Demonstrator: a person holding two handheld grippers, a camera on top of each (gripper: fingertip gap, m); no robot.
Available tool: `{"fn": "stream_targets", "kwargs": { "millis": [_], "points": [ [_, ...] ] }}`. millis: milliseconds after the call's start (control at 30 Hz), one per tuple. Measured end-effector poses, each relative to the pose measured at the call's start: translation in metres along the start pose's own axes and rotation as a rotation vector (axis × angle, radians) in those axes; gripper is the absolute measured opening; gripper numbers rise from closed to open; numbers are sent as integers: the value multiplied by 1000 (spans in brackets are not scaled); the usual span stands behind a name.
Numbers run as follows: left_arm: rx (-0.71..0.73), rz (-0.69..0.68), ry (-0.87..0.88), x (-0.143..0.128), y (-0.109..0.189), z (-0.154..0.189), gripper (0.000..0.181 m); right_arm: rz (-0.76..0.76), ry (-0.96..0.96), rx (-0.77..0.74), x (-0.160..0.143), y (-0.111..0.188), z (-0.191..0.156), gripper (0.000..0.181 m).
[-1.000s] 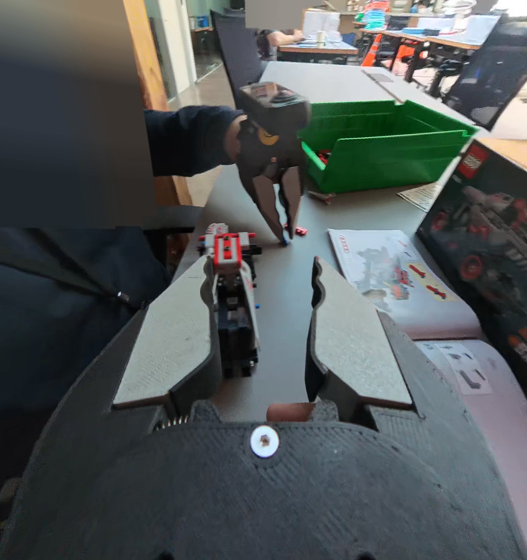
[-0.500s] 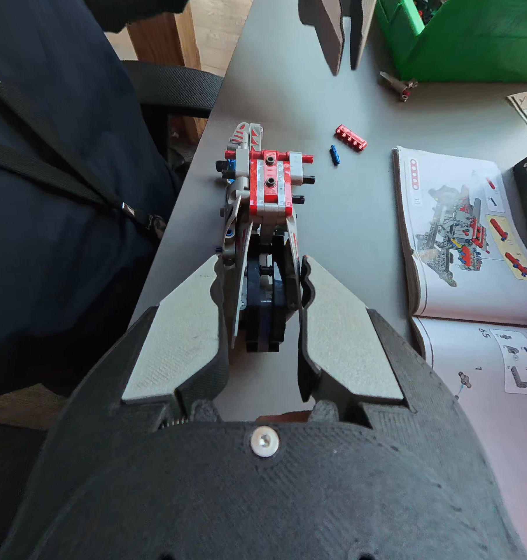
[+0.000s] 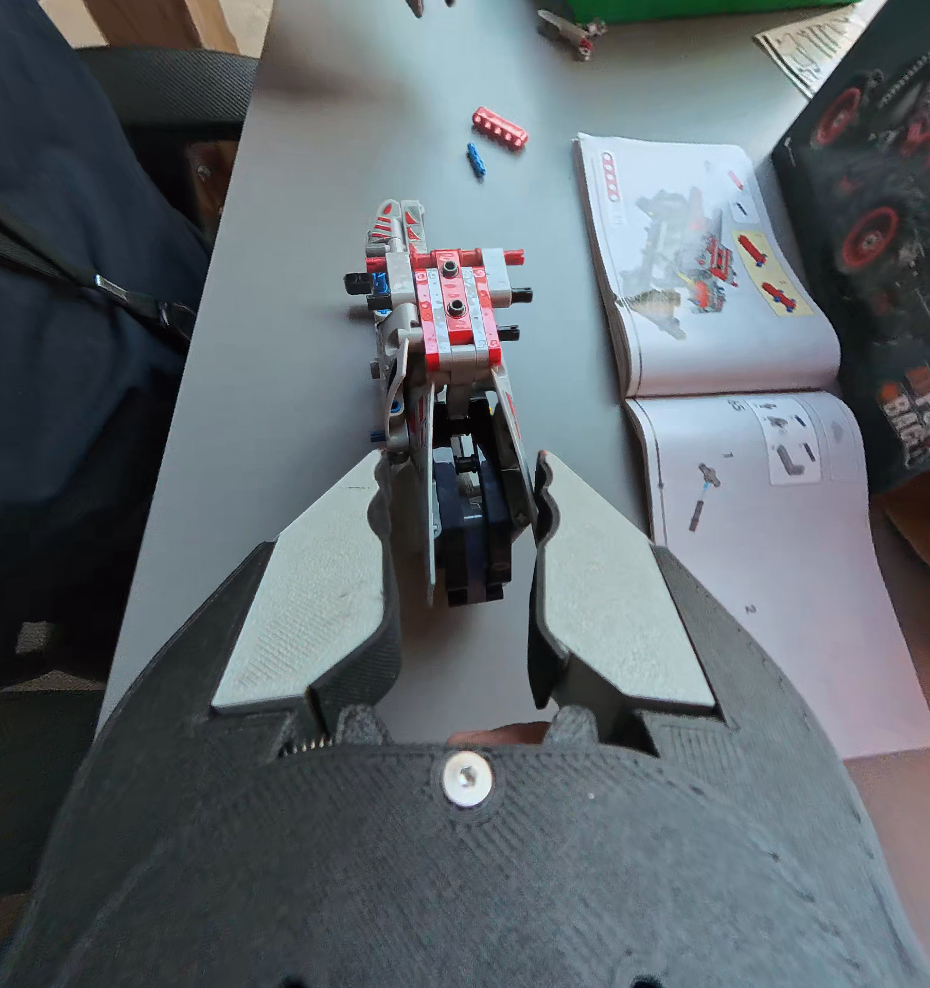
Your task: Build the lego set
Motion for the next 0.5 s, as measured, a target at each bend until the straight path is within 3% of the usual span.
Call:
{"fn": "stream_targets", "kwargs": {
  "millis": [200,300,367,500],
  "points": [
    [74,6,26,-6,22,-2,14,222,-50,23,-12,31,-2,52],
    [152,19,61,-10,55,-17,13,401,-81,17,-19,45,0,47],
    [279,44,94,-14,86,-37,11,516,-135,3,-24,50,6,44],
    [394,126,159,-14,129,-75,4,554,-237,-60,-34,51,23,46]
  ]
}}
Point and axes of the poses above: each gripper's, where its closed fingertips meet, y back along the fingers, x out of its top, z = x × y across the jaws, the point moved 10 cm from there along y, back along the fingers, and after that the axes turned 5 degrees about -y, right-handed, at the moved point
